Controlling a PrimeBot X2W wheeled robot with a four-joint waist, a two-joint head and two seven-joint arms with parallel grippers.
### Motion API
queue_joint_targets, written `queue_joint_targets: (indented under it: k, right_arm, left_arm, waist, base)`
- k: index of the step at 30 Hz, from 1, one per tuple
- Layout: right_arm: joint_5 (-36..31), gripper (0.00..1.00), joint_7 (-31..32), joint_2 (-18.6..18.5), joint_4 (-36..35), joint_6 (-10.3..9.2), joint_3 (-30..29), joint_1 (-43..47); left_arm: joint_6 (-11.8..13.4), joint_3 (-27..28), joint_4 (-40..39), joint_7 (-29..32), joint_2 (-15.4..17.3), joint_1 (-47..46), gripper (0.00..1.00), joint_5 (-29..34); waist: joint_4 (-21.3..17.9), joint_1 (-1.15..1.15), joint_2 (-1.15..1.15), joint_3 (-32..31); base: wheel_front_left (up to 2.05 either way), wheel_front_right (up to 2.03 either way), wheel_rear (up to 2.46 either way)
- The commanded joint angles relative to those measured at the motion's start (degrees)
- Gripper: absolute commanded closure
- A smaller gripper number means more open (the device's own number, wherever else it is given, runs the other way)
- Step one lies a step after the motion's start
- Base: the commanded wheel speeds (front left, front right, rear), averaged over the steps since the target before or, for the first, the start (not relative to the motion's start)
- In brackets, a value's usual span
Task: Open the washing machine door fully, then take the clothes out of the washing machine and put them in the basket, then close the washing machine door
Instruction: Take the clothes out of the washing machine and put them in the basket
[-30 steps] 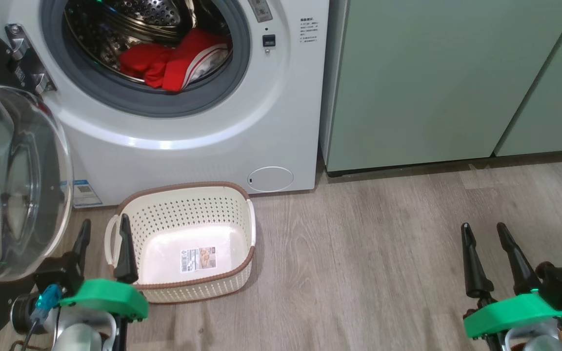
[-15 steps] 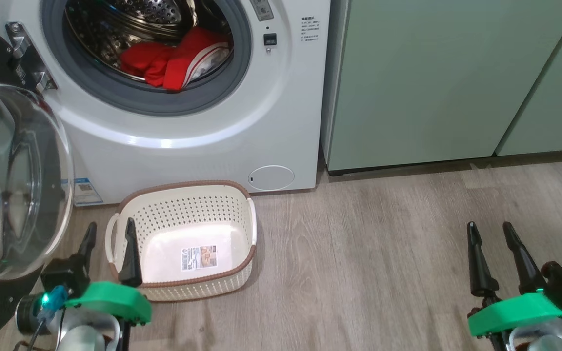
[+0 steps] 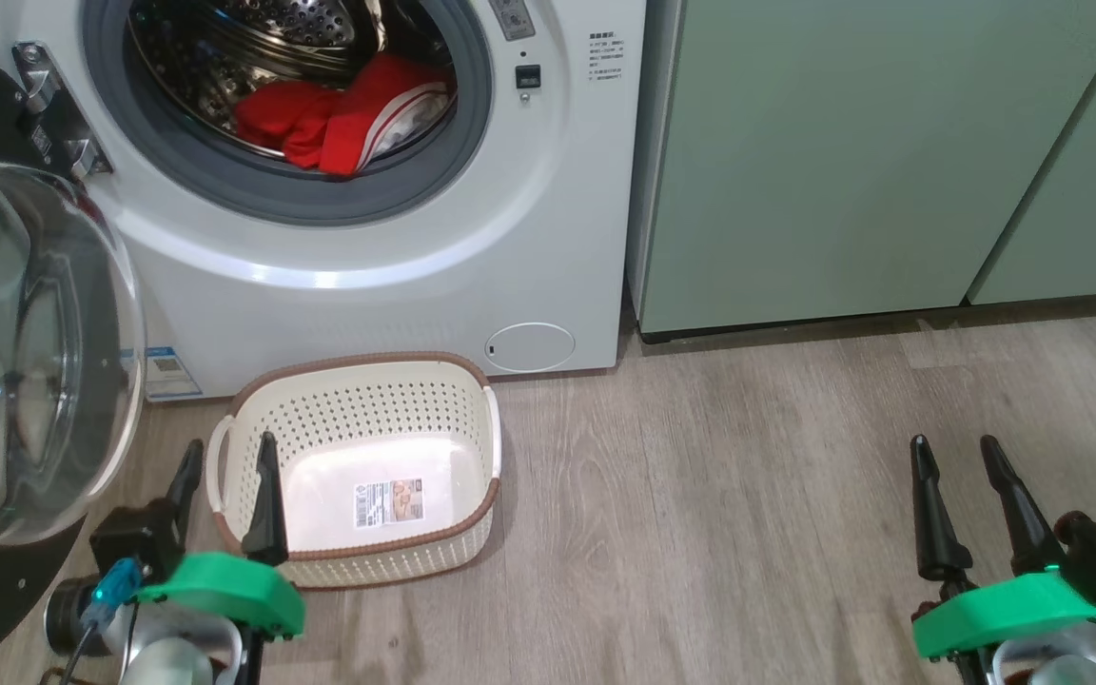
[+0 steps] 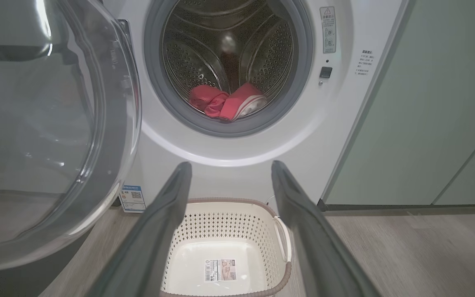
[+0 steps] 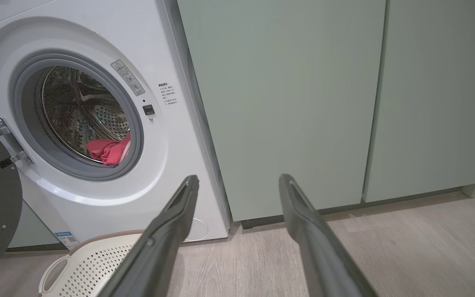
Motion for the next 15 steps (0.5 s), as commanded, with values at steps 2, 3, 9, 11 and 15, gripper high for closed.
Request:
queue_joint_targets:
  k: [2,3,9,11,15]
  right_arm:
    - [-0.14,0.00,-0.36,-0.49,-1.51,-0.04,1.30,-1.34]
    - [-0.11,0.00,-0.36,-0.49,-1.50,-0.04,1.32,-1.36]
    - [0.00,0.00,-0.36,-0.44,-1.48,-0.04,1.39,-1.45]
    - [0.00,0.00,-0.36,-0.41,-1.46,-0.04,1.43,-1.47]
    - [0.02,0.00,-0.36,-0.35,-1.39,-0.04,1.65,-1.60]
  left_arm:
    - [-0.45,1.11,-1.51,-0.38,0.59,-3.35,0.00,-0.20]
    - [-0.55,1.10,-1.52,-0.38,0.59,-3.40,0.00,-0.32]
    - [-0.91,1.19,-1.38,-0.38,0.59,-3.66,0.00,-0.75]
    - [-0.97,1.18,-1.38,-0.38,0.59,-3.71,0.00,-0.68]
    - [-1.05,1.19,-1.39,-0.38,0.59,-3.76,0.00,-0.69]
  waist:
    - [0.12,0.00,0.00,0.06]
    - [0.16,0.00,0.00,0.10]
    - [0.30,0.00,0.00,0.31]
    - [0.33,0.00,0.00,0.39]
    - [0.28,0.00,0.00,0.58]
  base:
    - [0.78,-0.78,0.00]
    - [0.99,-0.99,0.00]
    - [1.51,-1.51,0.00]
    - [2.01,-2.01,0.00]
    - [2.13,-2.13,0.00]
